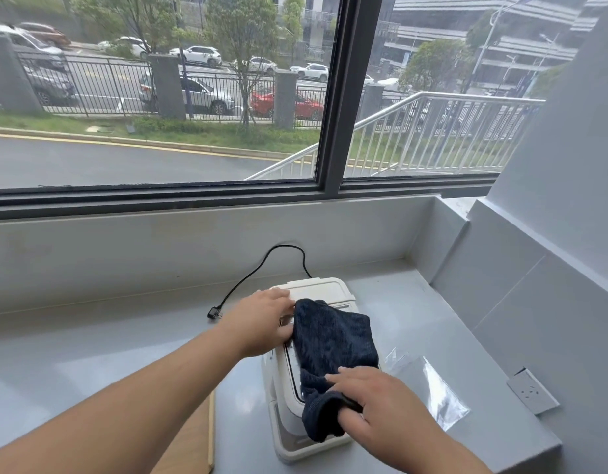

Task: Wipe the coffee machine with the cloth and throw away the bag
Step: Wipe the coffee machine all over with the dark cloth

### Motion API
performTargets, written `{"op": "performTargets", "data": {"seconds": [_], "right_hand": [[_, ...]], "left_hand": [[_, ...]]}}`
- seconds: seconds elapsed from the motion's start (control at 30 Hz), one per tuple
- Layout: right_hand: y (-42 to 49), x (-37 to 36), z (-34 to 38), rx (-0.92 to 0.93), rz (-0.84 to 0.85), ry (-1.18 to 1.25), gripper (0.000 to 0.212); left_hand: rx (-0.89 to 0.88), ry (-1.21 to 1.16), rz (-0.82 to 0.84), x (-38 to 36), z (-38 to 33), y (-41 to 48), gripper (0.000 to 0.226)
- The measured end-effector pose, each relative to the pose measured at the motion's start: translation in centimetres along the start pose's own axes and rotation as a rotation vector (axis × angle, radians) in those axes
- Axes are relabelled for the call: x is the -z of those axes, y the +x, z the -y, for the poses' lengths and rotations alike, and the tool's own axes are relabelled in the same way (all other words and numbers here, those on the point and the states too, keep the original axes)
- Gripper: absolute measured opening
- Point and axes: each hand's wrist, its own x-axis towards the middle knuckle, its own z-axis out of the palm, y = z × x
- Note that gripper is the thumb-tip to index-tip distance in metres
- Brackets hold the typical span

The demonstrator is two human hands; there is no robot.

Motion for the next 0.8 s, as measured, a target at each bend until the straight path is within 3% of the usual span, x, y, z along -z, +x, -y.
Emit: {"op": "performTargets", "data": {"seconds": [0.13, 0.4, 0.57, 0.7, 0.8], "right_hand": [[1.4, 0.6, 0.3, -0.037, -0.094, -0.029, 0.046], [5.3, 1.3, -1.6, -0.074, -0.159, -0.189, 0.057], [7.4, 1.8, -3.6, -0.080, -0.212, -0.144, 0.059], [9.3, 2.2, -5.0, -0.106, -0.209, -0.107, 0.075], [10.8, 2.6, -5.7, -0.056, -0.159, -0.219, 0.077]], "left_hand": [[0.046, -0.068, -0.059, -2.0, -1.2, 0.1, 0.051], [0.184, -0.079, -0.226, -4.4, -3.9, 0.8, 0.047], [0.204, -0.066, -0.230, -5.8, -5.7, 1.4, 0.046], [0.213, -0.093, -0.237, -6.0, -5.5, 1.3, 0.049], [0.214, -0.115, -0.256, -6.0, -5.4, 1.5, 0.046]]}}
